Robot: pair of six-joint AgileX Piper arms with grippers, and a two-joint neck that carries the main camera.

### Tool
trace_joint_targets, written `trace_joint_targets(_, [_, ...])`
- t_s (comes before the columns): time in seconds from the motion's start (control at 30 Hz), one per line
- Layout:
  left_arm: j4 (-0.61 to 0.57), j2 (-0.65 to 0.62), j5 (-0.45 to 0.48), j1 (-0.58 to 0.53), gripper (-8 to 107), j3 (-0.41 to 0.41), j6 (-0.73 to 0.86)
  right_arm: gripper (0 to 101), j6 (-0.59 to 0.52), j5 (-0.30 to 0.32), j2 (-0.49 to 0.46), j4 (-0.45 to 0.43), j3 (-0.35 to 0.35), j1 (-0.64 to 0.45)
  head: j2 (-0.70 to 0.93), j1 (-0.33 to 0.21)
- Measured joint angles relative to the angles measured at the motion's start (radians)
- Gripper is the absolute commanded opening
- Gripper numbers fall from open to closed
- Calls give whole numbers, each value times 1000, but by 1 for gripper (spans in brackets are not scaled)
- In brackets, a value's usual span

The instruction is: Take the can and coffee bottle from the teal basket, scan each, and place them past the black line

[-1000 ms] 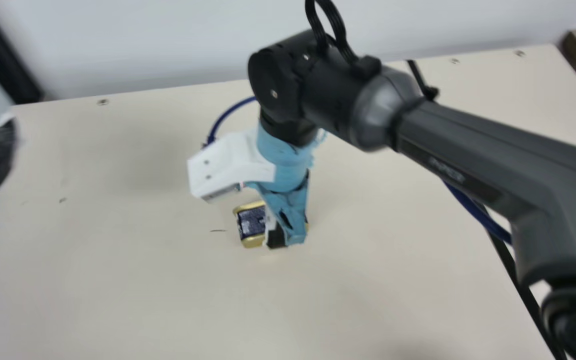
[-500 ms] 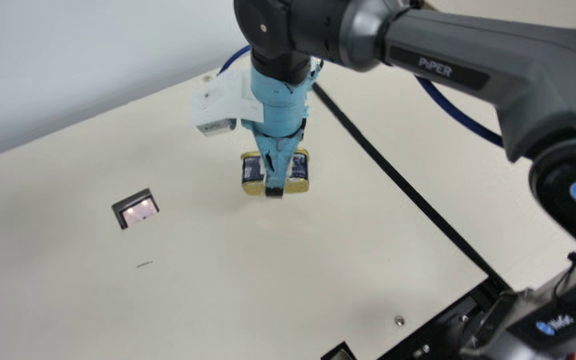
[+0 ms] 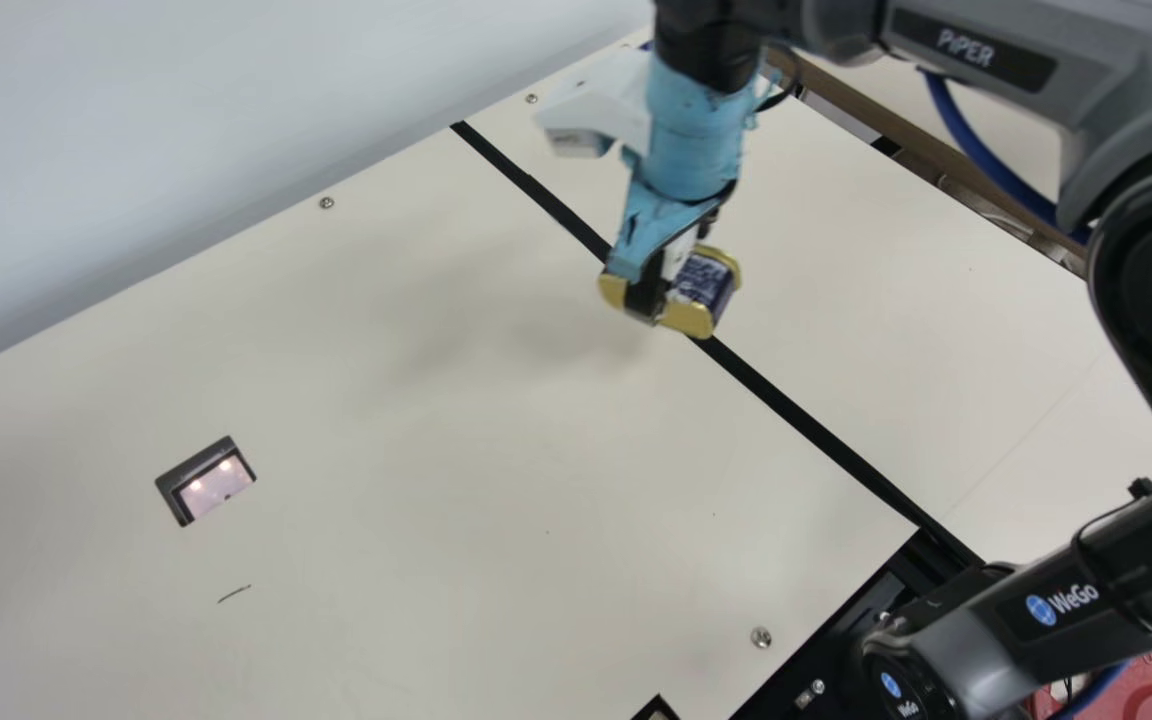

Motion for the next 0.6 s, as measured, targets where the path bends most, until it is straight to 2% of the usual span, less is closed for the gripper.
trace_joint_targets(0.3, [0, 0, 0, 0, 90, 0, 0, 0, 6, -1, -3, 23, -8, -247, 0, 0])
trace_joint_targets(0.6, [0, 0, 0, 0, 90, 0, 0, 0, -21, -1, 31, 23, -12, -405, 20, 0])
